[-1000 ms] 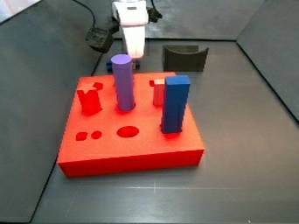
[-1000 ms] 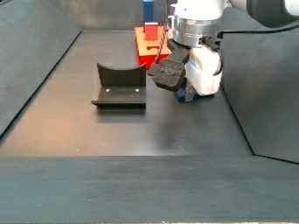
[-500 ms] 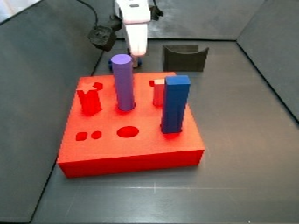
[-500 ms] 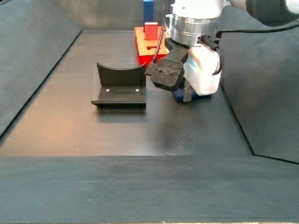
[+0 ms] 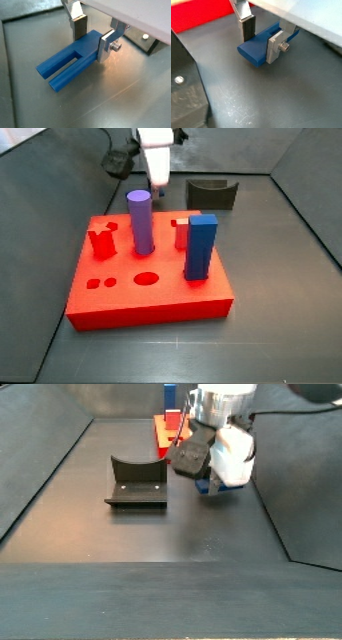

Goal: Pick up the square-circle object. Move up. Rotate the square-circle object. Place the square-circle object on the fixture. Regrasp the square-circle object. Move to above the board. Insert the square-circle object.
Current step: Move up, then rotate the square-circle object.

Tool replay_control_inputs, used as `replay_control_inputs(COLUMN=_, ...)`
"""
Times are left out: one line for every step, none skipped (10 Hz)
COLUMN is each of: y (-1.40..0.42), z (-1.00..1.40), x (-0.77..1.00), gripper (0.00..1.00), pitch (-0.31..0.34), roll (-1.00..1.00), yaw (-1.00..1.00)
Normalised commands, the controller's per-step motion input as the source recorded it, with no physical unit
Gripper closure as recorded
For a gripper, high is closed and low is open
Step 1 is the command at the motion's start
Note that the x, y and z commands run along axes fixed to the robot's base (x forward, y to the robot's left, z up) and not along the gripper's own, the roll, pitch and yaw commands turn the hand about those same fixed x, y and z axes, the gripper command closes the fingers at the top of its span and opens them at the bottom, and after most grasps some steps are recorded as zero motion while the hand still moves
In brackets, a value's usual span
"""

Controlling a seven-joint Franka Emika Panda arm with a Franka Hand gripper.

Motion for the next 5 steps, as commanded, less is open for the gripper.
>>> replay_control_inputs(y=0.01, z=0.59, x=-0.01, gripper=1.00, pitch=0.068, roll=0.01, yaw=0.03)
replay_control_inputs(y=0.00, z=0.50, x=0.00, gripper=1.00, pitch=0.083, roll=0.02, yaw=0.03)
replay_control_inputs(y=0.00, z=0.31, x=-0.01, gripper=1.00, pitch=0.088, roll=0.05, yaw=0.01)
replay_control_inputs(y=0.72, z=0.83, x=-0.03, gripper=1.00, pitch=0.000, roll=0.00, yaw=0.00)
replay_control_inputs(y=0.66, z=0.66, x=-0.03, gripper=1.00, pitch=0.004, roll=0.01, yaw=-0.01)
